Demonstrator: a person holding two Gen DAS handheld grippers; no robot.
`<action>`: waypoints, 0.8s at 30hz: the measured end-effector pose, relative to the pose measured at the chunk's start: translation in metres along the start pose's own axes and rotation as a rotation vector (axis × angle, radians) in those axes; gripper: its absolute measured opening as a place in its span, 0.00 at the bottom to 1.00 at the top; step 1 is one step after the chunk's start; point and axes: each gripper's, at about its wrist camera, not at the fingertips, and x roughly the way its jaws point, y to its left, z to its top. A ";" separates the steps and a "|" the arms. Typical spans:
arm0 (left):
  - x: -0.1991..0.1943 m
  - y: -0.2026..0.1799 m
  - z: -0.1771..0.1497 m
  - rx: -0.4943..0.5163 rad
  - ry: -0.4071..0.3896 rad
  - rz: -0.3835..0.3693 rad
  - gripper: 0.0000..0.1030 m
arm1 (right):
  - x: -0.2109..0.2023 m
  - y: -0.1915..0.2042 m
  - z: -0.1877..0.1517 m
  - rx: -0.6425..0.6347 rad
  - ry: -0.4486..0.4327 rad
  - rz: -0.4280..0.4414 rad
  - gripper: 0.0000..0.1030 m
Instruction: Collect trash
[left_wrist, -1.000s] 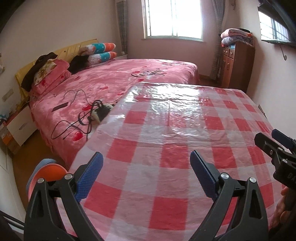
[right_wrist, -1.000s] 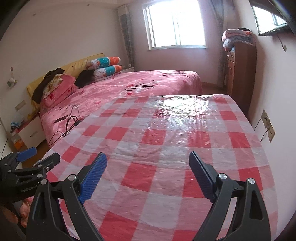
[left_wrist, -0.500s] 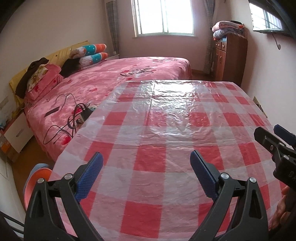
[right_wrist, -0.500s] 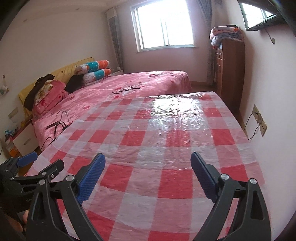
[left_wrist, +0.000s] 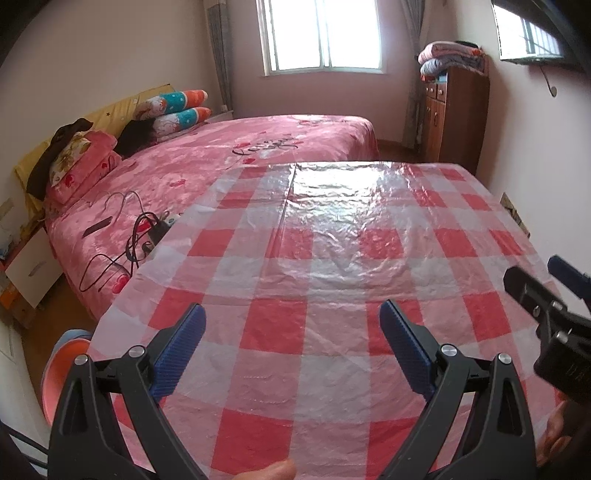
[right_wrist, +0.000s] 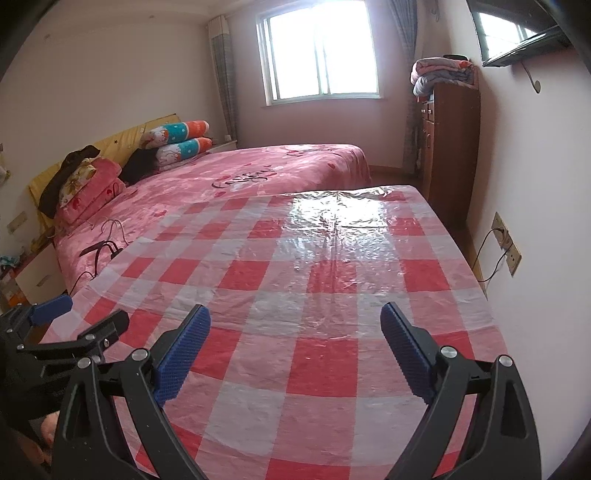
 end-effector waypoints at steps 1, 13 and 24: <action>-0.001 -0.001 0.001 -0.002 -0.006 -0.003 0.92 | 0.000 -0.001 0.000 0.000 0.000 -0.001 0.90; 0.002 0.002 0.001 -0.038 -0.016 -0.015 0.93 | 0.005 0.000 -0.004 -0.016 0.017 -0.009 0.90; 0.016 0.007 -0.001 -0.073 -0.016 -0.029 0.93 | 0.021 0.001 -0.007 -0.030 0.074 -0.023 0.90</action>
